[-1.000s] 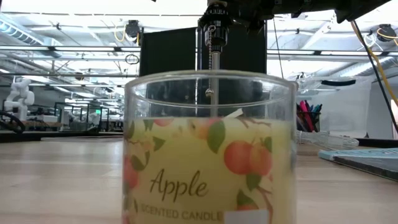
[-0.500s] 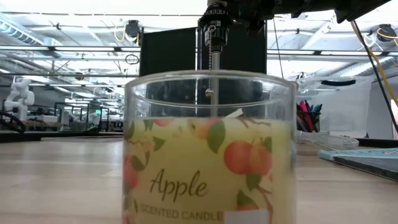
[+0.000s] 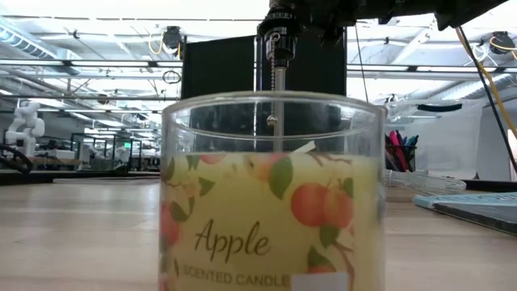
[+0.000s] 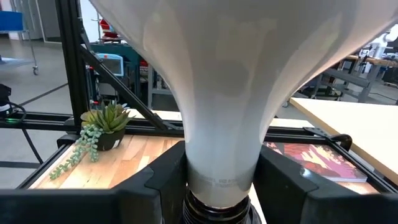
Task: Screw lightbulb
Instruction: Insert the white lightbulb into the brown lamp
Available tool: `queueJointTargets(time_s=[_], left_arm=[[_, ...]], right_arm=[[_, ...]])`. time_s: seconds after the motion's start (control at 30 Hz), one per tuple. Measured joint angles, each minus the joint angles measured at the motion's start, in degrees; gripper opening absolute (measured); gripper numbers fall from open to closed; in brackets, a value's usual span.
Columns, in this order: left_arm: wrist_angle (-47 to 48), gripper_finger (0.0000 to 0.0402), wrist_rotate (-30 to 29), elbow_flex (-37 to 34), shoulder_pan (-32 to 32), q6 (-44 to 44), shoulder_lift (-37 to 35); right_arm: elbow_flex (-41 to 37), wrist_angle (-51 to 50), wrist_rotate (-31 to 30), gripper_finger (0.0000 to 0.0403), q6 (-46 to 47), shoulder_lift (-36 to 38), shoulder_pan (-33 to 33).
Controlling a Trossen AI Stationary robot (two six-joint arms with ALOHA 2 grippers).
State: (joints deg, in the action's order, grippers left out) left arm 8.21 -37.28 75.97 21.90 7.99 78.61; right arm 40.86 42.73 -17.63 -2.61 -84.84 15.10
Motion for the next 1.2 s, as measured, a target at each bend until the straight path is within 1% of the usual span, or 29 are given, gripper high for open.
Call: queueJointTargets(time_s=[0.23,0.37,0.73,1.0,1.1,1.2], left_arm=[[3.2,0.0264,3.5,4.1,-1.9,1.5,4.7],[3.0,0.0264,3.9,4.8,-2.5,1.5,5.3],[5.6,0.0264,4.1,4.8,-4.7,-1.9,5.9],[6.3,0.0263,5.1,4.8,-5.5,-2.5,6.3],[6.3,0.0263,5.3,4.8,-5.5,-2.7,6.3],[6.6,0.0263,5.7,4.8,-5.4,-3.1,6.3]], right_arm=[[-0.1,-0.9,0.2,0.0217,0.2,-0.2,0.0],[-0.1,-0.5,0.1,0.0234,0.2,-0.2,0.0],[-0.1,0.4,-0.1,0.0238,-1.0,-0.1,0.0],[-0.1,0.3,-0.2,0.0238,-2.0,0.0,0.4],[-0.1,-0.3,-0.5,0.0238,-2.9,0.7,0.8],[-0.1,-2.6,-0.6,0.0238,-3.0,2.9,1.1]])
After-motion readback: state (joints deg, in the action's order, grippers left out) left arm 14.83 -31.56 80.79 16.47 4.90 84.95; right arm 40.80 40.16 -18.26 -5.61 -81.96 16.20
